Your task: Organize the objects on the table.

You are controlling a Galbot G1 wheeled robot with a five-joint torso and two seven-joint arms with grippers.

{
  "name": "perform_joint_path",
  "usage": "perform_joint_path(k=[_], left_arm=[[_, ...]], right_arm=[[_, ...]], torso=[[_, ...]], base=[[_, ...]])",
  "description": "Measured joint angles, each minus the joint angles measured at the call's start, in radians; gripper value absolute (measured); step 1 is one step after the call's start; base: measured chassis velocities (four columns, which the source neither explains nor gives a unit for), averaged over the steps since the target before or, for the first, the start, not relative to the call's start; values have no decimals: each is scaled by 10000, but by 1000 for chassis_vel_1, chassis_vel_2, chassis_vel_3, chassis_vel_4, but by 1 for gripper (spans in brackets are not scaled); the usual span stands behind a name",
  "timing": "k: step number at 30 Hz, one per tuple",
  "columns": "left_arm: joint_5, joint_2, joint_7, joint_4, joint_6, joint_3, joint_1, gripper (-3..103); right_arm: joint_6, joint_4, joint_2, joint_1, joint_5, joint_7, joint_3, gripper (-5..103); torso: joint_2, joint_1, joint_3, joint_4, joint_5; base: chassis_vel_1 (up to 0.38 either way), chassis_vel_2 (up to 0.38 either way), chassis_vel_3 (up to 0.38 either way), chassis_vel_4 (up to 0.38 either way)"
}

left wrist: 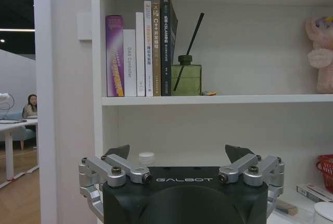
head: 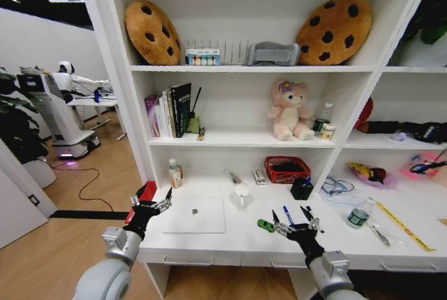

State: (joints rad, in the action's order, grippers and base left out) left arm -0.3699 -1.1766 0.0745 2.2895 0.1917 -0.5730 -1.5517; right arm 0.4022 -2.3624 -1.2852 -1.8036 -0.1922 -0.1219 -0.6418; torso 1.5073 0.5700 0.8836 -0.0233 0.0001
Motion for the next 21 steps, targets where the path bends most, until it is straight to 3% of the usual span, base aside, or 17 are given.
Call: perform_joint_path(k=[1,3,5,6,10,18,21], left_arm=[[0,0,1,-1,0,1,1,100],[0,1,1,-3,1,3,2,100],[0,0,1,-4,2,4,2,100],[0,1,3,-7,3,6,3,100],[-1,1,2,-8,3,8,4,100],[-2,1,0,-14,3,8,6,100],[-3,1,0,-15,3,8,6,100]], right_arm=[[422,32,79,61,-319,-64,-41,100],[1901,58,563,410,-1864,-96,-215,100],[2205,56,750,525,-2224,-51,-264,100],[2742,61,1433,846,-2880,279,-377,100],[2417,241,2277,1232,-2767,650,-331,100],[1555,-40,2012,772,-1160,406,-297,100],[1536,-109,2001,749,-1099,393,-358,100]], torso=[[0,0,0,-1,1],[0,0,0,-1,1],[0,0,0,0,2],[-1,0,0,2,1],[-1,1,1,4,0],[0,0,0,-1,-1],[0,0,0,0,-1]], base=[[0,0,0,0],[0,0,0,0],[0,0,0,0],[0,0,0,0],[0,0,0,0],[0,0,0,0],[0,0,0,0]])
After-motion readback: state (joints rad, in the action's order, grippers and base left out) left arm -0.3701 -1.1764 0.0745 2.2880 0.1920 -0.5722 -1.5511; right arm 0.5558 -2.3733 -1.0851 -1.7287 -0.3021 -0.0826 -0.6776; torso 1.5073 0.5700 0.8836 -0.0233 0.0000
